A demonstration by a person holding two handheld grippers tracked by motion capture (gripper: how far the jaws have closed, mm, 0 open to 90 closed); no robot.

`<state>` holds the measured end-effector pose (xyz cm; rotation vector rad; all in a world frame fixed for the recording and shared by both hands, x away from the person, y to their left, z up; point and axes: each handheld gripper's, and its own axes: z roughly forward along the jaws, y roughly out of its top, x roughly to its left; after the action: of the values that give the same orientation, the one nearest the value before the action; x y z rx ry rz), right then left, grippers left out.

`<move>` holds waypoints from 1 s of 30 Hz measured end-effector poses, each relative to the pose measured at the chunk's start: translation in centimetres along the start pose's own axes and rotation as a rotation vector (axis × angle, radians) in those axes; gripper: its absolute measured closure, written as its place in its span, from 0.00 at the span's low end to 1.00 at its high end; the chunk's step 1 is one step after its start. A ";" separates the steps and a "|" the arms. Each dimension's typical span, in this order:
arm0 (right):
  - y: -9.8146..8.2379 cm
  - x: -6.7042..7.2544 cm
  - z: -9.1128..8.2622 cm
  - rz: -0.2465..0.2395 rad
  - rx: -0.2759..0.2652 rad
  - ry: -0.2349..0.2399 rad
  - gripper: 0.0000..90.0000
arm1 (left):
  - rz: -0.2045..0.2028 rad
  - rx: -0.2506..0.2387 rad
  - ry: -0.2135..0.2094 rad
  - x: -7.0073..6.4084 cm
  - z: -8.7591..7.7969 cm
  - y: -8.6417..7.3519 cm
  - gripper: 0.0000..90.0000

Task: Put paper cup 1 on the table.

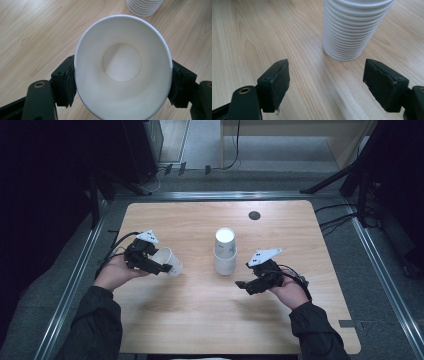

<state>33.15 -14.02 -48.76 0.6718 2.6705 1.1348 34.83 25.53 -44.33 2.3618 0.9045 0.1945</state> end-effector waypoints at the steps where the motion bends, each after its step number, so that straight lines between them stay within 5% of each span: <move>1: 0.0 0.0 0.0 -0.003 0.001 -0.001 0.24 | -0.011 0.001 0.006 0.3 -0.2 -0.1 0.27; 11: -0.2 0.0 0.5 -0.011 0.040 0.015 0.24 | -0.078 -0.018 0.041 2.2 -1.5 -1.2 0.27; 22: -0.2 0.2 0.5 -0.017 0.024 0.028 0.24 | -0.157 0.021 0.109 4.0 -2.1 -2.4 0.26; 30: -0.1 0.2 0.5 -0.025 0.020 0.025 0.24 | -0.177 0.129 0.186 4.7 -1.0 -2.9 0.26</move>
<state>33.06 -13.67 -49.14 0.6293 2.7069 1.1196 36.44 30.81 -45.58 2.3935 1.2424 0.2962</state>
